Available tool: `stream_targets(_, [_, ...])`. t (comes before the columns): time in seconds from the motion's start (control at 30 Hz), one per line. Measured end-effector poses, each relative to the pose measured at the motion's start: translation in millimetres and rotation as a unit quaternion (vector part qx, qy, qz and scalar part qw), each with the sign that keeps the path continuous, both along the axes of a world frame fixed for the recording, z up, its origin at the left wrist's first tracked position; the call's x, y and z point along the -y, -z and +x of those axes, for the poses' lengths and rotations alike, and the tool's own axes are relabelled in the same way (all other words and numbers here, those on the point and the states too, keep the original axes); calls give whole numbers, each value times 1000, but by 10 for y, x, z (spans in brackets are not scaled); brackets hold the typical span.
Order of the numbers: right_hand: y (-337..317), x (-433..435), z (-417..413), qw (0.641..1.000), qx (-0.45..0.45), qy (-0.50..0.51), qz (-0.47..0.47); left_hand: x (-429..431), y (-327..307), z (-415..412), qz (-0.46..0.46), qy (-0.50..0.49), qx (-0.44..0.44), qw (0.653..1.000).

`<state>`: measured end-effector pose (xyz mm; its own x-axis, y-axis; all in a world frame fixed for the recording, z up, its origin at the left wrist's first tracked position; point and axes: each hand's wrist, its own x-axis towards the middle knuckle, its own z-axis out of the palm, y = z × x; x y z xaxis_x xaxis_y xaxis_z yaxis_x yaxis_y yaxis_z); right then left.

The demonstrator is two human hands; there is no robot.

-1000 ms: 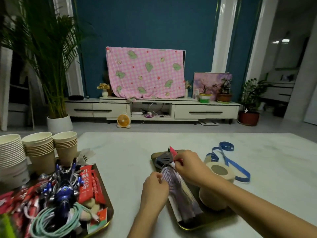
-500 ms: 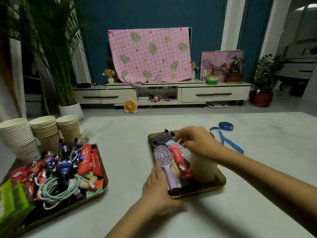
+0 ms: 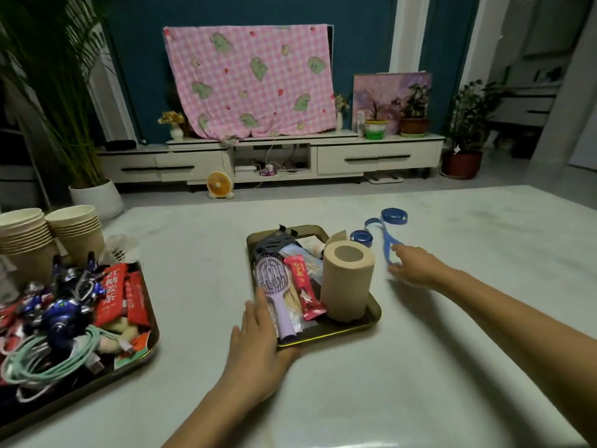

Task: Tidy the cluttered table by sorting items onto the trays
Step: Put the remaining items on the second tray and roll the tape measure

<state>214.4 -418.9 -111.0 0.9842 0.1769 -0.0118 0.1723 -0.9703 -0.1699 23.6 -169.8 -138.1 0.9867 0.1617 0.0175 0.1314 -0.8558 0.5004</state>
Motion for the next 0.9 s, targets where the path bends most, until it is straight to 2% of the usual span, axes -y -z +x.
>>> stream_targets(0.13, [41,16,-30,996,30,-4,-85,-37,-126,24,37,-85,-13,996])
stream_targets(0.2, [-4,16,-74,996,35,-11,-76,51,-195,0,73,-111,10,991])
stream_targets(0.23, [-62,28,-92,1000,26,-7,-16,116,-232,-14,85,-112,53,989])
stream_targets(0.3, [-273,32,-143,984,1,18,175,248,-300,-67,47,-78,189,978])
stream_targets(0.33, [-400,38,-175,961,-8,36,275,323,-337,-95,9,-32,252,967])
stream_targets(0.4, [-654,51,-282,897,-63,68,432,517,-404,-138,-70,72,285,953])
stream_targets(0.47, [-862,19,-454,839,-155,73,516,709,-393,-127,-196,116,228,947])
stream_targets(0.53, [-993,-57,-667,801,-235,51,548,894,-404,-56,-318,121,147,929])
stream_targets(0.6, [-1044,-146,-888,753,-281,29,595,1091,-476,20,-382,143,105,907])
stream_targets(0.7, [-1072,-167,-1037,698,-278,33,659,1285,-641,135,-440,163,78,879])
stream_targets(0.8, [-1162,37,-1041,687,-241,55,683,1321,-706,104,-431,178,82,881])
stream_targets(0.83, [-1178,114,-1011,693,-219,62,684,1287,-702,63,-417,187,78,886])
stream_targets(0.9, [-1165,259,-933,727,-149,75,666,1171,-661,-49,-402,208,47,890])
